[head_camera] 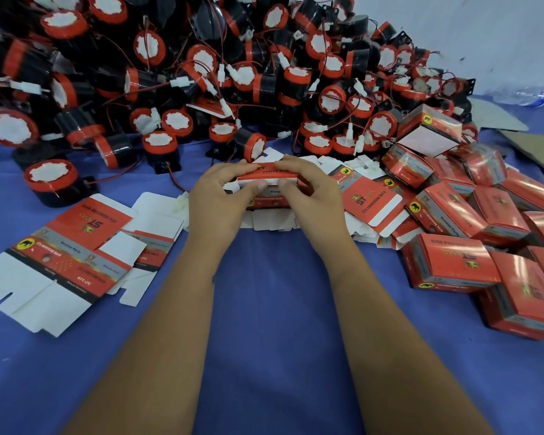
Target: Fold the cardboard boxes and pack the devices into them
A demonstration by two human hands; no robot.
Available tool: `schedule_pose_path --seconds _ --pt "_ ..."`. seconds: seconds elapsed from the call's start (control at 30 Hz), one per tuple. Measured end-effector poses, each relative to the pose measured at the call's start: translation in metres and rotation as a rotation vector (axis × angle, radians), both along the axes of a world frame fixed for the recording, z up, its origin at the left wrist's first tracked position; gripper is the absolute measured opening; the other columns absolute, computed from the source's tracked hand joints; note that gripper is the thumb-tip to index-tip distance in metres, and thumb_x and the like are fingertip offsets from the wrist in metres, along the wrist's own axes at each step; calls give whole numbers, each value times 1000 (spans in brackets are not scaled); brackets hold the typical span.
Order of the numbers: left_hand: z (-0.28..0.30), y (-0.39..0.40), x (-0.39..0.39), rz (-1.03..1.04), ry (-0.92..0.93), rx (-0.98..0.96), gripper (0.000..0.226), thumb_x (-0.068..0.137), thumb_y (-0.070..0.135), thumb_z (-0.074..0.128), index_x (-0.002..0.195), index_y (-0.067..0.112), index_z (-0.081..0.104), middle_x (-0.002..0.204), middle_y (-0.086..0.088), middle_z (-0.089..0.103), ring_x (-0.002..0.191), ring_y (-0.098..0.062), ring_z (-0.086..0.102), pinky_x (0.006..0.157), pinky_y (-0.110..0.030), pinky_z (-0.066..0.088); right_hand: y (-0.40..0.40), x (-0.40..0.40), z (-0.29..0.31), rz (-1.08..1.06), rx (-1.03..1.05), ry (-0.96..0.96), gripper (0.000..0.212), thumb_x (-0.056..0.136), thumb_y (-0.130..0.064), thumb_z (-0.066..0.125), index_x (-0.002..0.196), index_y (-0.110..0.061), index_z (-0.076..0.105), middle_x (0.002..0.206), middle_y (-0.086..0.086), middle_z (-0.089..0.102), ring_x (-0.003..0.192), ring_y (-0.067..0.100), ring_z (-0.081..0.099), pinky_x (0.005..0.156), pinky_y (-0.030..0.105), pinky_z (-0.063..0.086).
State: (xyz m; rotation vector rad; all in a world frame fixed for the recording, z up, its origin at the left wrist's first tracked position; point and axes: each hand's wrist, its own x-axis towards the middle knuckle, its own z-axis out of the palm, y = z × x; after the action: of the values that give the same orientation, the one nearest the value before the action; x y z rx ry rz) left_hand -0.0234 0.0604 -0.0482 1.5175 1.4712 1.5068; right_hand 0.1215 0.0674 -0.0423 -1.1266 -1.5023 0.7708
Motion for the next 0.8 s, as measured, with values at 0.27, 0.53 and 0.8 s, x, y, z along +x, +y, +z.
schedule_pose_path --seconds 0.27,0.53,0.8 --pt "1 0 0 -47 -221 2 21 85 14 78 97 31 72 108 21 66 99 13 62 81 -13 53 0 0 -2 -9 21 -7 23 95 -5 57 113 -19 64 112 -7 65 106 11 61 90 31 54" --pt "-1 -1 1 -30 -50 14 18 87 12 75 100 23 69 122 11 62 112 2 55 90 -12 48 1 0 1 22 -76 170 32 88 4 62 87 -27 68 130 3 61 120 18 58 101 42 50" --pt "0 -6 7 70 455 198 31 78 19 81 108 13 74 121 -1 61 116 -19 45 91 2 22 3 -2 -3 -1 -23 119 37 87 6 60 81 -30 65 132 5 60 125 21 55 104 49 45"
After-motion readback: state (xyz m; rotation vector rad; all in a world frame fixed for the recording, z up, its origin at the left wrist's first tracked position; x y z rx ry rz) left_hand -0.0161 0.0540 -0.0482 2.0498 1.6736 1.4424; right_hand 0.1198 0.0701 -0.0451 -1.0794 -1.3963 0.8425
